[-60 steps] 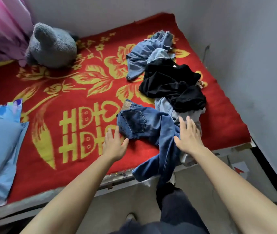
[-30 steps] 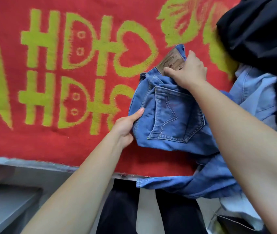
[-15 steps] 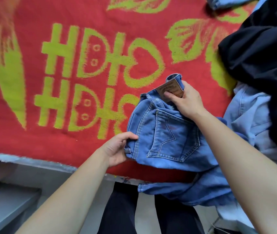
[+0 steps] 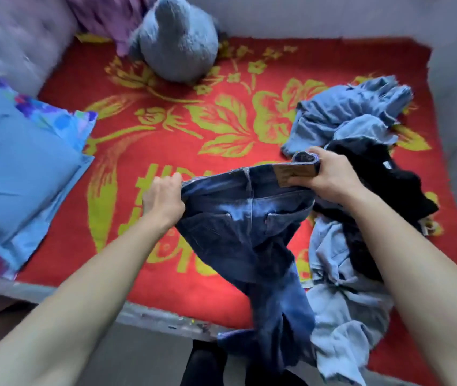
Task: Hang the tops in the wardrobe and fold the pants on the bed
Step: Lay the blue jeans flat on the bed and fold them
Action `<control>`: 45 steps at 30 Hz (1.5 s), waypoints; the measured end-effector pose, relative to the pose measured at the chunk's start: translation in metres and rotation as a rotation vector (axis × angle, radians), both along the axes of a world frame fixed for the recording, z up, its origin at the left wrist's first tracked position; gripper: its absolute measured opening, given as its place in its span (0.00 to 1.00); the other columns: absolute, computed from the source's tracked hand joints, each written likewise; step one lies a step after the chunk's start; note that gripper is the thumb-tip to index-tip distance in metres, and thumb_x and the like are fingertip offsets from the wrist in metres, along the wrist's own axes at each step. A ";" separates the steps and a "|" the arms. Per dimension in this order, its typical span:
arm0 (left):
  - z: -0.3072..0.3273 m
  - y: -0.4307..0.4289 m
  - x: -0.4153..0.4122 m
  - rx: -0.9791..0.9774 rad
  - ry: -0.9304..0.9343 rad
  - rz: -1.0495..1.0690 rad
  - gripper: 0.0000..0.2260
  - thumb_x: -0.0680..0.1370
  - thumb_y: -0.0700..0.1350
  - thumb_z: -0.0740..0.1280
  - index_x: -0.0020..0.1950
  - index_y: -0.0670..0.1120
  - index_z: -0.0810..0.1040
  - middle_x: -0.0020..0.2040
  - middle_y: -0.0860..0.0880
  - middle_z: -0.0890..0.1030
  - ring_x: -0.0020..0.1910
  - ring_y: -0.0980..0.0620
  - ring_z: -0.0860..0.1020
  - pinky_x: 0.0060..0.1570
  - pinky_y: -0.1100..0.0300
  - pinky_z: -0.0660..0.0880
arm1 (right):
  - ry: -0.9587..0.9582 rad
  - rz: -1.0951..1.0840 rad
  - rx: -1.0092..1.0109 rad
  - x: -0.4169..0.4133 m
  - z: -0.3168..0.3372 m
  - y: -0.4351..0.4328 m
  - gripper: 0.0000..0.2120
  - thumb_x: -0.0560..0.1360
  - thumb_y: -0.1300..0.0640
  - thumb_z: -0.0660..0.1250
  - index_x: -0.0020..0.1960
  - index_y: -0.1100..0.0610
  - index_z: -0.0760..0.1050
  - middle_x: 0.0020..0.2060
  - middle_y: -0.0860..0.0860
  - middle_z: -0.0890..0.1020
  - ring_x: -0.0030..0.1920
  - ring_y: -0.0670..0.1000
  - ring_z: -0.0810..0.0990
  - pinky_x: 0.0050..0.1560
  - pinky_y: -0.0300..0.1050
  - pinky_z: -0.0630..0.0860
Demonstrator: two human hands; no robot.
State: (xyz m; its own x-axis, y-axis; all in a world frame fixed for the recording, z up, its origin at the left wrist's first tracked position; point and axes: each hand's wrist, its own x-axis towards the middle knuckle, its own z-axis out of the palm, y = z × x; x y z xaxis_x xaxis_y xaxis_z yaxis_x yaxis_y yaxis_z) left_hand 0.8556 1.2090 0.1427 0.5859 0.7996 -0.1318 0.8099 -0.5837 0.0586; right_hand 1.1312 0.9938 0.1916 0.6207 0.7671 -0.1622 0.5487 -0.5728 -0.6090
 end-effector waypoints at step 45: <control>0.060 0.080 -0.205 -0.256 0.310 -0.378 0.11 0.71 0.44 0.62 0.51 0.53 0.76 0.55 0.51 0.79 0.59 0.47 0.77 0.47 0.56 0.71 | -0.074 0.002 -0.663 -0.248 0.062 0.008 0.11 0.65 0.47 0.73 0.47 0.46 0.81 0.44 0.46 0.84 0.47 0.50 0.84 0.39 0.39 0.76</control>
State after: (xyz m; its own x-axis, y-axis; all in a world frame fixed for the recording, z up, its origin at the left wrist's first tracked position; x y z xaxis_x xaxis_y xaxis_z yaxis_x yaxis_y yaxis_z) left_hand 0.6504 1.2893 0.2031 0.7291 0.4607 -0.5062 0.5482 -0.8359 0.0289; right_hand 0.8829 1.0020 0.2535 0.6473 0.5208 -0.5565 0.5768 -0.8120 -0.0890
